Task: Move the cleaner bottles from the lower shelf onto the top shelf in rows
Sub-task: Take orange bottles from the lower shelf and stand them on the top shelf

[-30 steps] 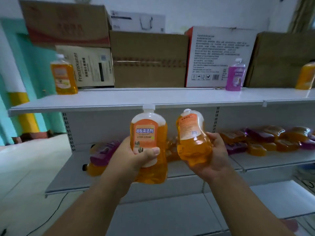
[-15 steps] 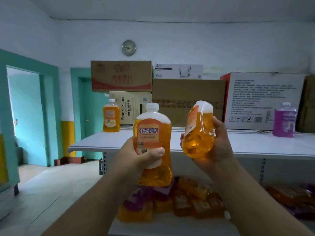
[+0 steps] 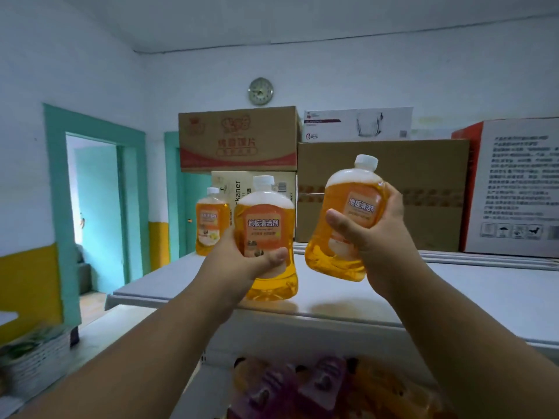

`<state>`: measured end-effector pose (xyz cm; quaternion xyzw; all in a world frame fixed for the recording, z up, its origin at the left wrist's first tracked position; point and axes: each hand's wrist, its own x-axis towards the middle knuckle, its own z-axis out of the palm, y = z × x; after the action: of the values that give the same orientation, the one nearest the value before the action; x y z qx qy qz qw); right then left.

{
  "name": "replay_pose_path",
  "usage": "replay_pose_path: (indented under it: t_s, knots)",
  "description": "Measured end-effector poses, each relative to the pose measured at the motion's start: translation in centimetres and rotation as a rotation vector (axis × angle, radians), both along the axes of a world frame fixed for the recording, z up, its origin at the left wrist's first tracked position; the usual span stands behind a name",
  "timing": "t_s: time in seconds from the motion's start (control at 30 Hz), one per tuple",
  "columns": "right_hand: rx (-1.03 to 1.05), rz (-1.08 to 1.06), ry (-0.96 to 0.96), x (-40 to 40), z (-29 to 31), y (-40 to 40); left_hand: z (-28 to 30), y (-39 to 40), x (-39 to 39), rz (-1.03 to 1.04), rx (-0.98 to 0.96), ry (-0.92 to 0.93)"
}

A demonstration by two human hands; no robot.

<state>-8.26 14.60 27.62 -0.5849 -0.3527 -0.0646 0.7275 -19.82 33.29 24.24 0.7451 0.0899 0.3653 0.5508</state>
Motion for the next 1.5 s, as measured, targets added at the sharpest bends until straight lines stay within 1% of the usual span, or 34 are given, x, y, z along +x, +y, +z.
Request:
replay_pose_path:
  t_s: [0.1, 0.3, 0.47, 0.5, 0.57, 0.63, 0.67, 0.7, 0.73, 0.77, 0.83, 1.0, 1.2, 1.37, 1.5]
  knots:
    - [-0.068, -0.069, -0.048, 1.2, -0.5, 2.7, 0.5, 2.8, 2.2, 0.064, 0.079, 0.063]
    - [-0.187, -0.131, -0.019, 2.9, -1.8, 7.1, 1.0, 8.5, 6.4, 0.134, 0.229, 0.192]
    - [-0.294, -0.273, -0.071, 3.0, -2.0, 8.7, 0.8, 11.5, 7.8, 0.109, 0.194, 0.241]
    - [-0.303, -0.302, -0.08, 2.9, -1.9, 8.8, 1.0, 11.7, 7.7, 0.116, 0.223, 0.253]
    - [-0.354, -0.357, -0.113, 2.3, -1.7, 9.0, 1.6, 11.8, 7.1, 0.206, 0.402, 0.242]
    - [-0.443, -0.419, -0.16, 1.7, -1.5, 9.1, 2.2, 12.0, 6.1, 0.312, 0.653, 0.114]
    - [-0.494, -0.453, -0.19, 1.4, -1.5, 9.0, 2.5, 12.0, 5.7, 0.324, 0.791, 0.042]
    - [-0.547, -0.482, -0.225, 1.2, -1.4, 8.9, 2.9, 12.1, 5.4, 0.322, 0.936, 0.01]
    - [-0.595, -0.498, -0.256, 1.0, -1.3, 8.8, 3.3, 12.2, 5.4, 0.318, 1.066, 0.022]
    - [-0.632, -0.502, -0.279, 0.9, -1.1, 8.6, 3.7, 12.4, 5.5, 0.309, 1.148, 0.06]
    - [-0.684, -0.493, -0.301, 0.9, -0.7, 8.4, 4.4, 12.6, 6.1, 0.281, 1.184, 0.138]
    - [-0.722, -0.498, -0.365, 1.3, -0.5, 9.2, 5.4, 13.3, 7.7, 0.276, 1.237, 0.221]
    - [-0.773, -0.517, -0.403, 2.8, -0.1, 10.8, 5.1, 15.2, 9.7, 0.357, 1.3, 0.192]
    - [-0.794, -0.539, -0.414, 3.4, 0.1, 12.0, 5.4, 16.3, 11.0, 0.422, 1.387, 0.226]
    - [-0.808, -0.548, -0.412, 4.3, 0.2, 12.6, 5.7, 16.5, 11.8, 0.486, 1.421, 0.264]
